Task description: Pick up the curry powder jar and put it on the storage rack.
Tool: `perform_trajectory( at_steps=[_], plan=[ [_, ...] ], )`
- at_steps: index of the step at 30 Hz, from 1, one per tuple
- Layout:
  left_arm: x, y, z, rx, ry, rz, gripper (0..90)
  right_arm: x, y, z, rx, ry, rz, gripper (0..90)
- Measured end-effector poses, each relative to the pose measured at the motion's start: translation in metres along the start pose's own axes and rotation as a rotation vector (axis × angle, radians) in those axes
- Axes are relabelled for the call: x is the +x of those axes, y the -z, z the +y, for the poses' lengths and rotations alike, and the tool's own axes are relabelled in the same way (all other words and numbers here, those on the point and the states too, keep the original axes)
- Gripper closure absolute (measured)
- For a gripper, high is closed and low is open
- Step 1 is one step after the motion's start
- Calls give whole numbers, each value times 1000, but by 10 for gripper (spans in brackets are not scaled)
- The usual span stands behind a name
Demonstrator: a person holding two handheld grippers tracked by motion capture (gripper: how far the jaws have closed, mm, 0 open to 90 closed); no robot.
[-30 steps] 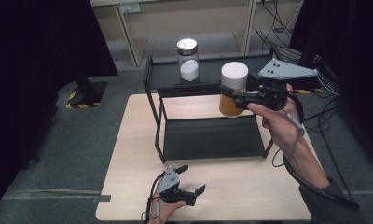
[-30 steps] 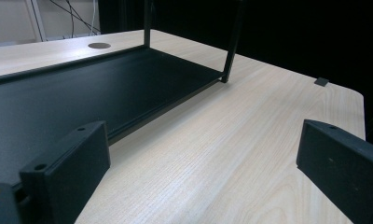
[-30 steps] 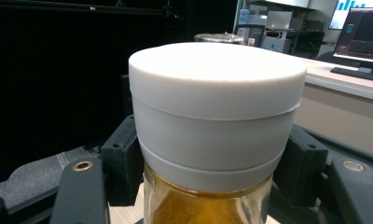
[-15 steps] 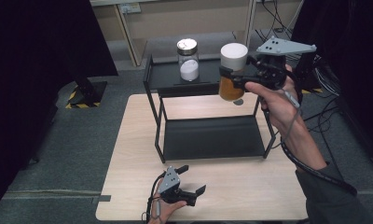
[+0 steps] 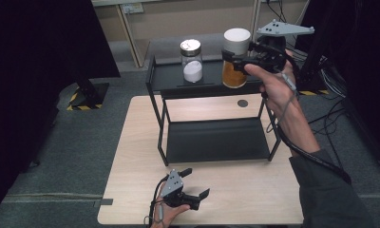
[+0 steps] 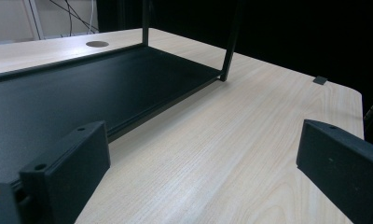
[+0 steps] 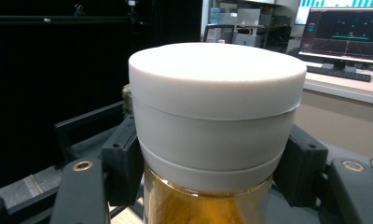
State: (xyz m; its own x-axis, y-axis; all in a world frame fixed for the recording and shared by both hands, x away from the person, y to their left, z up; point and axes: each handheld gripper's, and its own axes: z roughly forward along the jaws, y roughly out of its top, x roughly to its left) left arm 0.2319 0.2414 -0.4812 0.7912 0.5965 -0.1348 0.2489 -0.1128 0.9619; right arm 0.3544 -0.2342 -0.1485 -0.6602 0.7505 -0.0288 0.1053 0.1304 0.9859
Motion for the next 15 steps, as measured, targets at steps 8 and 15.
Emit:
perform_trajectory(
  at_steps=[8,15],
  plan=[
    [-1,0,0,1,-7,-3,19,0,-21,-1,-3,-12,-44,355],
    [-2,-1,0,6,-11,-10,19,0,-33,-3,1,-22,-75,355]
  ],
)
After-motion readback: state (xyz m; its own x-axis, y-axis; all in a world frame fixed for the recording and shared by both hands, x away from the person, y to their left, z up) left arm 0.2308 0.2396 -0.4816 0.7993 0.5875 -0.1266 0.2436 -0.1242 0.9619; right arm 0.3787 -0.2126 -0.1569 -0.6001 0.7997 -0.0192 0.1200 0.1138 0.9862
